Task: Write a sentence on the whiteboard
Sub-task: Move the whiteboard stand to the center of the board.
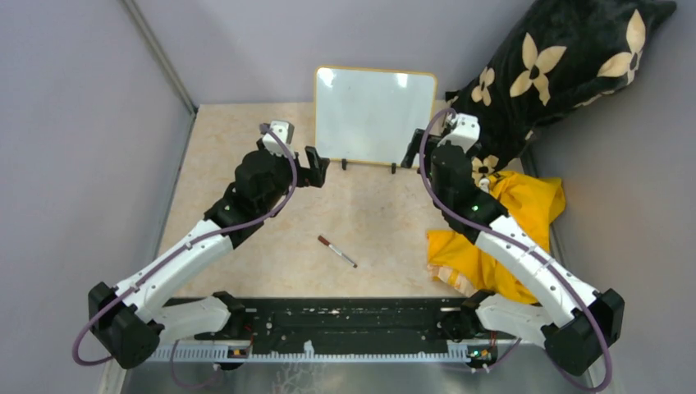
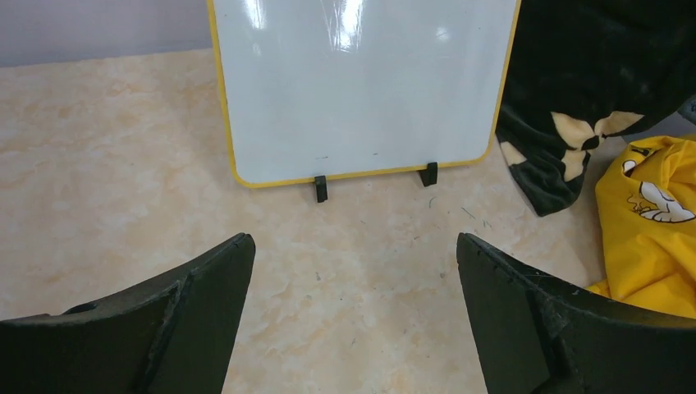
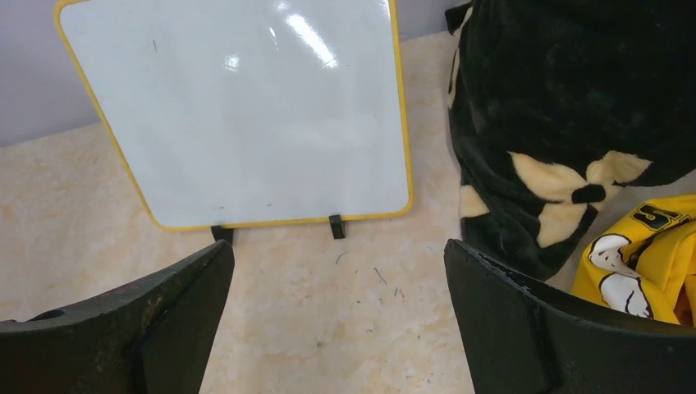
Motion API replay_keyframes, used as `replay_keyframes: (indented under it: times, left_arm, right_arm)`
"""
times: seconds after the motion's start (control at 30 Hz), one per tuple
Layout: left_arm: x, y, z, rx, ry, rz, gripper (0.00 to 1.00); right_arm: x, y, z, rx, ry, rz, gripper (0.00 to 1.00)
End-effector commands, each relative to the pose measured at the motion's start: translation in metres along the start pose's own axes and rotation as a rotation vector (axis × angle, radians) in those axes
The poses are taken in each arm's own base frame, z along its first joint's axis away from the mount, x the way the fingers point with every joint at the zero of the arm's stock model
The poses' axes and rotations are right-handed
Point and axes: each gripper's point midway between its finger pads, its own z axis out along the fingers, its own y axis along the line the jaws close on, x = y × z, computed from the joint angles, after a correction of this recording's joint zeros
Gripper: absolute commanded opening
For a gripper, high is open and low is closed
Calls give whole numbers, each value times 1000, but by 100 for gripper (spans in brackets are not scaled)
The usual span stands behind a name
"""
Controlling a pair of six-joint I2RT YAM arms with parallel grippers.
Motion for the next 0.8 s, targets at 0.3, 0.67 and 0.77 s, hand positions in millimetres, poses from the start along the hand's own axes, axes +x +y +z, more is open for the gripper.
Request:
replay_keyframes:
  times: [0.3, 0.67, 0.77]
  left_arm:
    - [-6, -2, -4, 25, -65, 1, 99]
    - [-12, -6, -13, 60, -112, -18, 99]
    - [-12, -6, -14, 63, -114, -17, 99]
  right_arm:
    - [-15, 9, -6, -97, -81, 25, 95]
    - [12, 37, -20, -302, 28, -63, 88]
    - [44, 38, -17, -290, 108, -85, 86]
